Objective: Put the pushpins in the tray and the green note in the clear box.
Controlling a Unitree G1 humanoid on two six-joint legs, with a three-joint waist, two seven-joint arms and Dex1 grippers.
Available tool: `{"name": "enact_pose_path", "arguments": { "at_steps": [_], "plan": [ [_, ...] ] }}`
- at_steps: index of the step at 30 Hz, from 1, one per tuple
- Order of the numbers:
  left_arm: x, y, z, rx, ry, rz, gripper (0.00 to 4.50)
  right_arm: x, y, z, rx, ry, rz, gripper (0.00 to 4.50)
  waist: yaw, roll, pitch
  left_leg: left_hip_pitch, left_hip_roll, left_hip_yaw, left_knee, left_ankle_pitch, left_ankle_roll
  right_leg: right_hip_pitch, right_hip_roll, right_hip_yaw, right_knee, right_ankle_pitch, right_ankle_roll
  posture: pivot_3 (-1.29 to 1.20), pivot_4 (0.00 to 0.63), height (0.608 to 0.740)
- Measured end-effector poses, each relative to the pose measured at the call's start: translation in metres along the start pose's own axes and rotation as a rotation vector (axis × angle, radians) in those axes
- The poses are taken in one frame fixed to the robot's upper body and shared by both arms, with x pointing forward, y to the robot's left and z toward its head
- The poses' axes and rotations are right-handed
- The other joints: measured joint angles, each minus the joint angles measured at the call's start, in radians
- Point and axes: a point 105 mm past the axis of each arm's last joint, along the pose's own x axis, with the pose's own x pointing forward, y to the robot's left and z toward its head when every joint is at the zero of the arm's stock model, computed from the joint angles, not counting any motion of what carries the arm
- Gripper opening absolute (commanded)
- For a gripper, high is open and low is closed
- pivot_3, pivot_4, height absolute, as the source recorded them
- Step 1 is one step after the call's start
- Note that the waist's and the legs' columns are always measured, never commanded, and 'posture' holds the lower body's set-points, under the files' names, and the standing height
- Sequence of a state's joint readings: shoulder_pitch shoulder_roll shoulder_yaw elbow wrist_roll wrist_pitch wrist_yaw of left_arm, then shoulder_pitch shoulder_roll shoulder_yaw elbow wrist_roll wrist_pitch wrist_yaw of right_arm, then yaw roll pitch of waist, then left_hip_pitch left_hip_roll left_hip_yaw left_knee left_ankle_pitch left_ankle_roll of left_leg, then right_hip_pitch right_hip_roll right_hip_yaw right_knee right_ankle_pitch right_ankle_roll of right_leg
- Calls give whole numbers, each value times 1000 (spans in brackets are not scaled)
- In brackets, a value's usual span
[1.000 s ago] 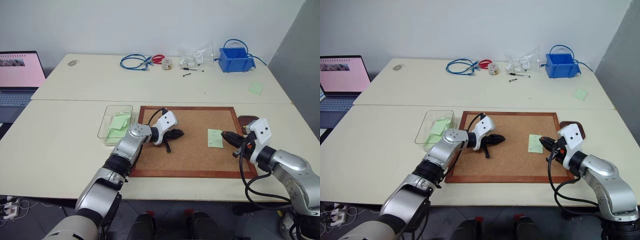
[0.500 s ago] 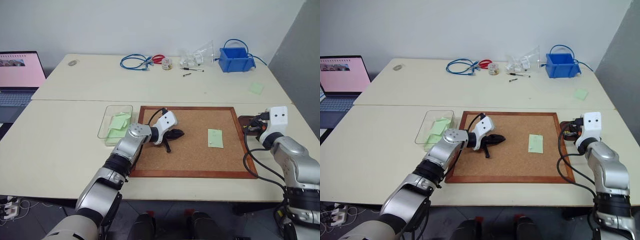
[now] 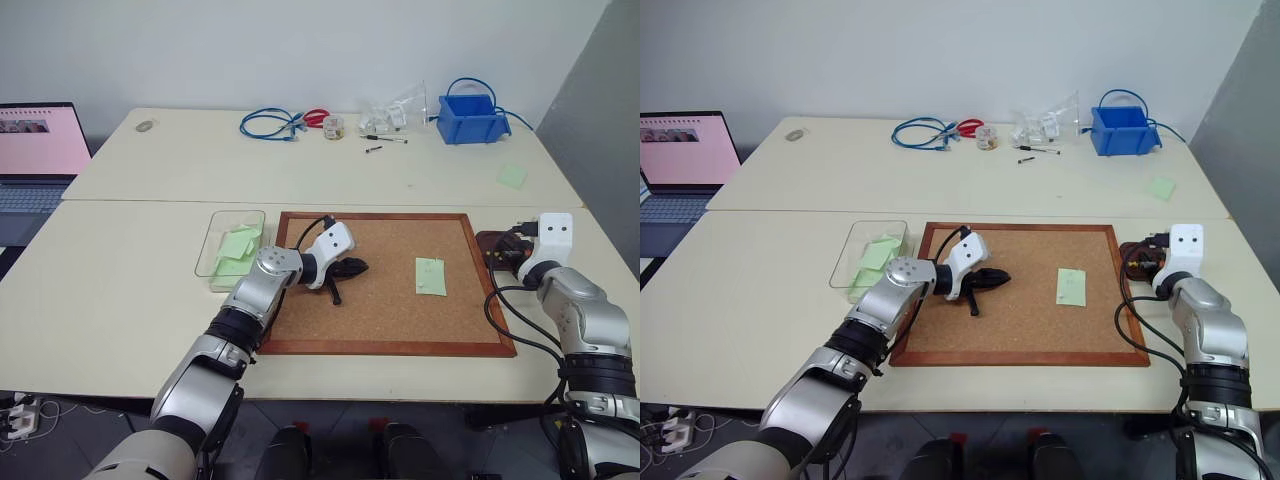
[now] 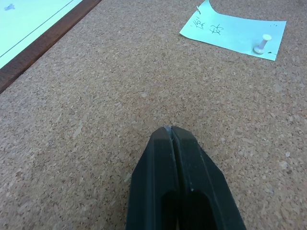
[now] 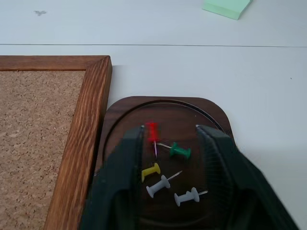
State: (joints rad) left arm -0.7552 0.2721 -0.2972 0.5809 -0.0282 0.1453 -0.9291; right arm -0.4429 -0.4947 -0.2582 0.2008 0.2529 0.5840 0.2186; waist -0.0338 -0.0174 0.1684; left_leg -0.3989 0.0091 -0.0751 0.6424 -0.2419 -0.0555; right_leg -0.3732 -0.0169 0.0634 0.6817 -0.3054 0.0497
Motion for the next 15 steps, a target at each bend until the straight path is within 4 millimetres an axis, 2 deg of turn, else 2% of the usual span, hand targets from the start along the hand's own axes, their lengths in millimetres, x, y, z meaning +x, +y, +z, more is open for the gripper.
{"name": "enact_pose_path", "arguments": {
  "at_steps": [7, 10, 12, 15],
  "plan": [
    [0, 0, 0, 0, 0, 0, 0, 0, 0, 0, -11, -4, -2, 4058, 0, 0, 0, 0, 0, 0, 0, 0, 0, 0, 0, 0, 0, 0, 0, 0, 150, 740],
    [1, -1, 0, 0, -2, -2, 0, -6, 3, 2, -55, -22, 31, 4058, 1, 0, 0, 0, 0, 0, 0, 0, 0, 0, 0, 0, 0, 0, 0, 0, 150, 740],
    [1, -1, 0, 0, -2, -3, 0, -19, 20, 6, -139, -63, 151, 4058, 1, 0, 0, 0, 0, 0, 0, 0, 0, 0, 0, 0, 0, 0, 0, 0, 150, 740],
    [0, 1, -1, -2, 1, 3, 0, -44, 62, 8, -198, -103, 416, 4058, -2, 0, 0, 0, 0, -1, 0, 0, 0, 1, 1, 0, 0, 0, 0, 0, 150, 740]
  ]
}}
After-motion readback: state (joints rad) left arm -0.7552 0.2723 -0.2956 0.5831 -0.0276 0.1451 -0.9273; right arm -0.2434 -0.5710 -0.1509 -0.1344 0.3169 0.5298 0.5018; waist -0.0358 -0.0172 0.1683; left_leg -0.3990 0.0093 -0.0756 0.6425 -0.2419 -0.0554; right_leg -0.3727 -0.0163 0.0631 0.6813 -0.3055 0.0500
